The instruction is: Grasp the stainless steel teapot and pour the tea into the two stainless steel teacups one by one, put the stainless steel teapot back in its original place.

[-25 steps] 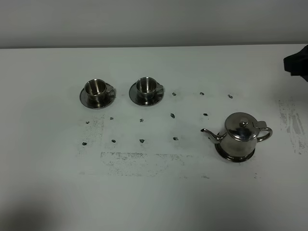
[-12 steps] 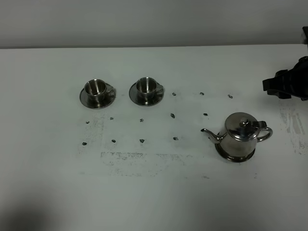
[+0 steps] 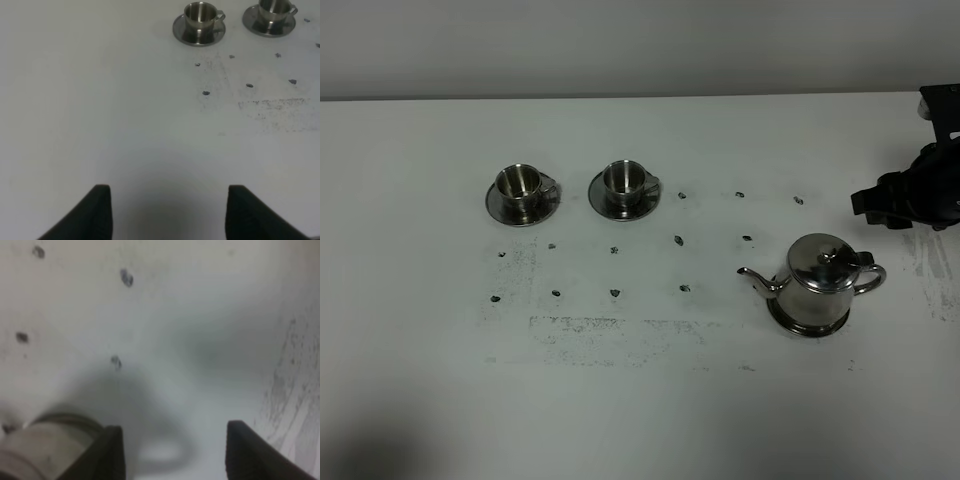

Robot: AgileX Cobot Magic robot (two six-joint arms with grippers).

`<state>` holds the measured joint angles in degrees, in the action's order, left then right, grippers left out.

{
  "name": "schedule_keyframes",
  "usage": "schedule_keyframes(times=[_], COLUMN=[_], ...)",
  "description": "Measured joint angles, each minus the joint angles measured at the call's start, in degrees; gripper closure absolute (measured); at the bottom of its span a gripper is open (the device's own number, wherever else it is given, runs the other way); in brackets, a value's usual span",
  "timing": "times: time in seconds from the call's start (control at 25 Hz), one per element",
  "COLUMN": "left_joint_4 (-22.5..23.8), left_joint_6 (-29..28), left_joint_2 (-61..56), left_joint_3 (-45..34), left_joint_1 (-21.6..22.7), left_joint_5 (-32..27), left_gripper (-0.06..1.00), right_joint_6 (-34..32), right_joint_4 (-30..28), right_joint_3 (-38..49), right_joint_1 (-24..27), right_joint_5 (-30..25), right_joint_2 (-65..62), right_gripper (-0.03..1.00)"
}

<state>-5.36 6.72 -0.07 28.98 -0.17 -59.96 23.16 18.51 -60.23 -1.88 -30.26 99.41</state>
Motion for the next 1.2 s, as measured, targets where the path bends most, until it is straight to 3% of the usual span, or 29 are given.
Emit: schedule_keyframes(times=[0.4, 1.2], left_joint_4=[0.0, 0.0], left_joint_6=[0.0, 0.0], left_joint_2=[0.0, 0.0], left_joint_3=[0.0, 0.0], left_joint_1=[0.0, 0.0], left_joint_5=[0.0, 0.0], left_gripper=[0.45, 0.45], right_joint_6=[-1.1, -2.8], right_joint_4=[-4.5, -5.7], right_joint_3=[0.0, 0.0], right_joint_1=[-1.4, -1.7], right_joint_5=[-4.5, -21.2], right_joint_2=[2.9, 2.9], right_gripper=[0.50, 0.50])
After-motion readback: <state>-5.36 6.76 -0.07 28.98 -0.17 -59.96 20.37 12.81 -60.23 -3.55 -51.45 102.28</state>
